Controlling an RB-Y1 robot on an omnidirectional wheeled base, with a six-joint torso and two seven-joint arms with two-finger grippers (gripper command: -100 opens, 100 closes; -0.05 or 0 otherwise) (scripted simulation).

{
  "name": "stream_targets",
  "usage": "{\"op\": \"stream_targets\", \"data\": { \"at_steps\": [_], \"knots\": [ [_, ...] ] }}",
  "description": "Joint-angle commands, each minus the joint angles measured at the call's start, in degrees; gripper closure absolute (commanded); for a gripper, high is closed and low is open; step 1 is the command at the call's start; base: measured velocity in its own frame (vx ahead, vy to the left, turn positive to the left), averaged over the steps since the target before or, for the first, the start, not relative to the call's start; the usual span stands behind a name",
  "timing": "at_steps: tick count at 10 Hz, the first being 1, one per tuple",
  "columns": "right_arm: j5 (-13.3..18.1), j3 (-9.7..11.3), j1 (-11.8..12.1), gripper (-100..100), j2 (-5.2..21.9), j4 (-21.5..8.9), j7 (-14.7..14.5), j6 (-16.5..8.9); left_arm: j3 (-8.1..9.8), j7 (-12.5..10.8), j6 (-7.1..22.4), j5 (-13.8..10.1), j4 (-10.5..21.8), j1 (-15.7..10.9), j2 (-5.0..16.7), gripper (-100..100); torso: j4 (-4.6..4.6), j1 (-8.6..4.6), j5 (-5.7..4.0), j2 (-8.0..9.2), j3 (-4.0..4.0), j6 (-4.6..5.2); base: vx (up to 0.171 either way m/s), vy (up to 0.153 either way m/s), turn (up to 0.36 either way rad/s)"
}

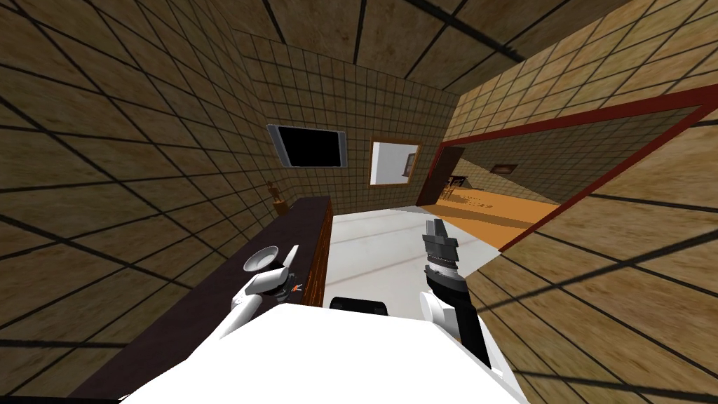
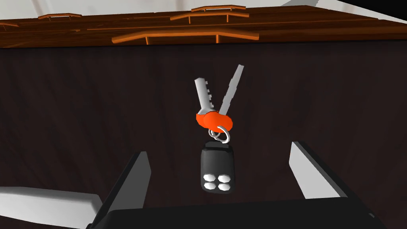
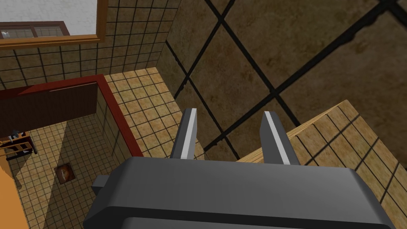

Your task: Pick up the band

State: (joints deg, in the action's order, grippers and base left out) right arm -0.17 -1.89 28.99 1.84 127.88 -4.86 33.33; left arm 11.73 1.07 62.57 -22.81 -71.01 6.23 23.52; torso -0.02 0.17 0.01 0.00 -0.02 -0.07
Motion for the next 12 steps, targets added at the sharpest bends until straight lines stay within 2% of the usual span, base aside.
{"op": "stream_targets", "data": {
  "at_steps": [1,2,3,7,8,9,12],
  "knots": [
    [0.0,0.0,0.0,0,0.0,0.0,0.0,0.0,0.0,0.0,0.0,0.0,0.0,0.0,0.0,-100,0.0,0.0,0.0,0.0,0.0,0.0,0.022,0.018,0.003],
    [0.0,0.0,0.0,0,0.0,0.0,0.0,0.0,0.05,-0.02,0.29,-0.06,0.04,0.0,0.1,0,0.02,-0.09,-0.01,0.1,0.05,0.01,0.0,0.0,0.0],
    [0.0,0.0,-0.01,0,0.0,0.0,0.0,0.0,-0.26,0.01,-1.26,0.41,1.68,-0.26,-0.51,-100,0.03,-0.15,-0.02,0.17,0.09,0.01,0.011,0.018,-0.01],
    [0.0,0.0,-0.01,0,0.0,0.0,0.0,0.0,-0.97,0.06,-4.82,1.51,5.53,-0.84,-1.91,-100,0.03,-0.07,0.0,0.12,0.07,0.01,0.022,0.031,-0.011],
    [0.0,0.0,-0.01,0,0.0,0.0,0.0,0.0,-0.87,0.12,-4.32,1.31,5.39,-1.0,-1.68,-100,0.02,-0.05,0.0,0.12,0.07,0.01,0.01,0.015,-0.005],
    [0.0,0.0,-0.01,0,0.0,0.0,0.0,0.0,-0.9,0.15,-4.63,1.35,5.58,-1.03,-1.72,100,0.04,-0.11,-0.02,0.16,0.09,0.01,0.0,0.0,0.0],
    [0.0,0.01,-0.01,0,-0.01,0.0,0.0,0.0,-1.0,0.32,-4.52,1.41,5.56,-1.02,-1.69,100,0.08,-0.13,0.0,0.21,0.13,-0.07,0.0,0.0,-0.004]
  ]
}}
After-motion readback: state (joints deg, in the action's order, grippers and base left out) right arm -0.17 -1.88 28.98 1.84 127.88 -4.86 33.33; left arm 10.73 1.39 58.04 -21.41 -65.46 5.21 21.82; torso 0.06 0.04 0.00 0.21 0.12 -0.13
